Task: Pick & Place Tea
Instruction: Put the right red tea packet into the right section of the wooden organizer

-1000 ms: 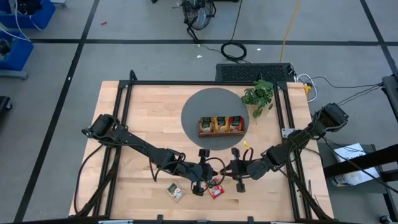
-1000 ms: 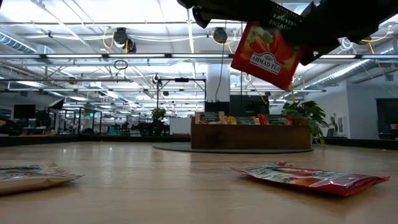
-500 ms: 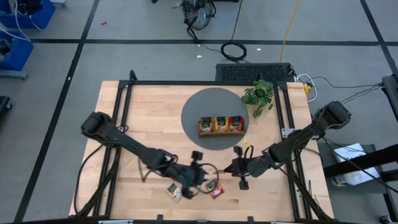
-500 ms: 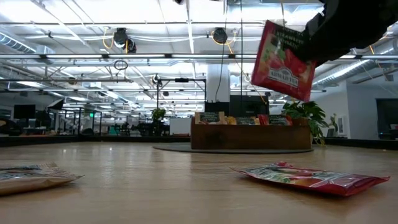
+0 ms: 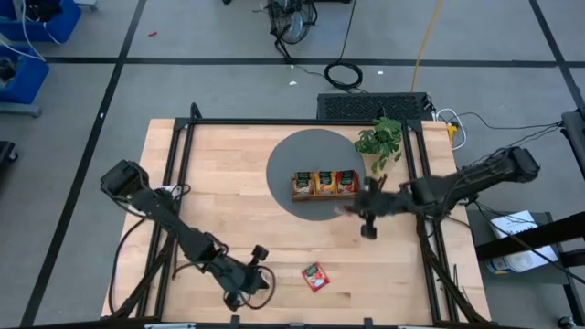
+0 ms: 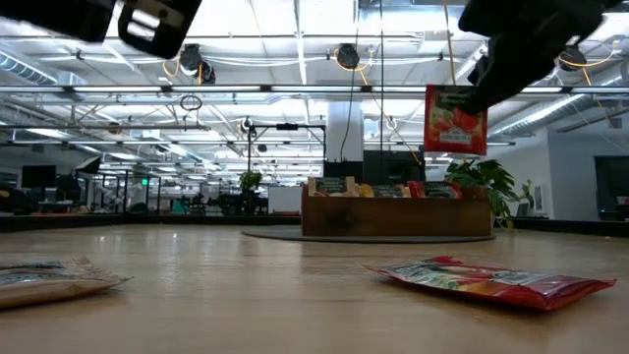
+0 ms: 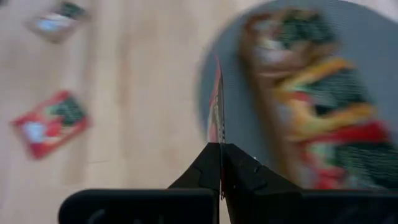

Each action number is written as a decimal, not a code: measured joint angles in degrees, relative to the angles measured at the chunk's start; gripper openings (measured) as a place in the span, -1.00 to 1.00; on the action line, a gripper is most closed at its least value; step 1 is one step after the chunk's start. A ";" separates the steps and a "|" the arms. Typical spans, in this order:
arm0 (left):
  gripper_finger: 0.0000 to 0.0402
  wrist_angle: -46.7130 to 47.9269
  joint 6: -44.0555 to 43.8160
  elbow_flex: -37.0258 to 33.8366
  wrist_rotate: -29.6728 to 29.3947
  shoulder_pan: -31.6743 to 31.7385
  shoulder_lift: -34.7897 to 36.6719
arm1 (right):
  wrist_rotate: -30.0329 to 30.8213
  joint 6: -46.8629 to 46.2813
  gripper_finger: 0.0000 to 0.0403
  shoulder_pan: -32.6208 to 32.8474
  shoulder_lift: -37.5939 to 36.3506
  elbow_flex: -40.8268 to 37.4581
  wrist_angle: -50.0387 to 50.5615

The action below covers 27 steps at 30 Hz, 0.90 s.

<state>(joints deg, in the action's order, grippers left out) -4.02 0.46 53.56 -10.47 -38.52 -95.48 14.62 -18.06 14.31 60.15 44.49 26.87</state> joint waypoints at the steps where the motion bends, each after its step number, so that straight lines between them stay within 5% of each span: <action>1: -0.95 -3.24 0.60 -1.89 0.05 -0.04 -0.04 | 0.03 1.02 -1.00 -1.92 -0.01 1.68 3.22; 5: -0.88 -15.02 1.10 -9.40 0.01 0.97 0.07 | -1.50 7.25 -1.00 -10.26 0.40 7.06 11.02; 9: -0.90 -24.76 1.61 -13.94 -0.02 1.51 0.10 | -9.35 15.88 -1.00 -18.42 0.66 7.73 10.74; 14: -0.98 -26.39 1.82 -15.72 0.10 1.63 0.04 | -16.33 23.97 -1.00 -24.88 2.64 7.28 12.02; 27: -0.83 -26.41 2.24 -15.69 0.07 1.48 0.06 | -17.80 27.58 -1.00 -30.90 9.81 1.11 4.49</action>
<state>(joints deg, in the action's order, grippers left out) -30.44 2.70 37.87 -10.39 -37.04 -95.42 -3.18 9.52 -16.59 69.96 45.60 31.37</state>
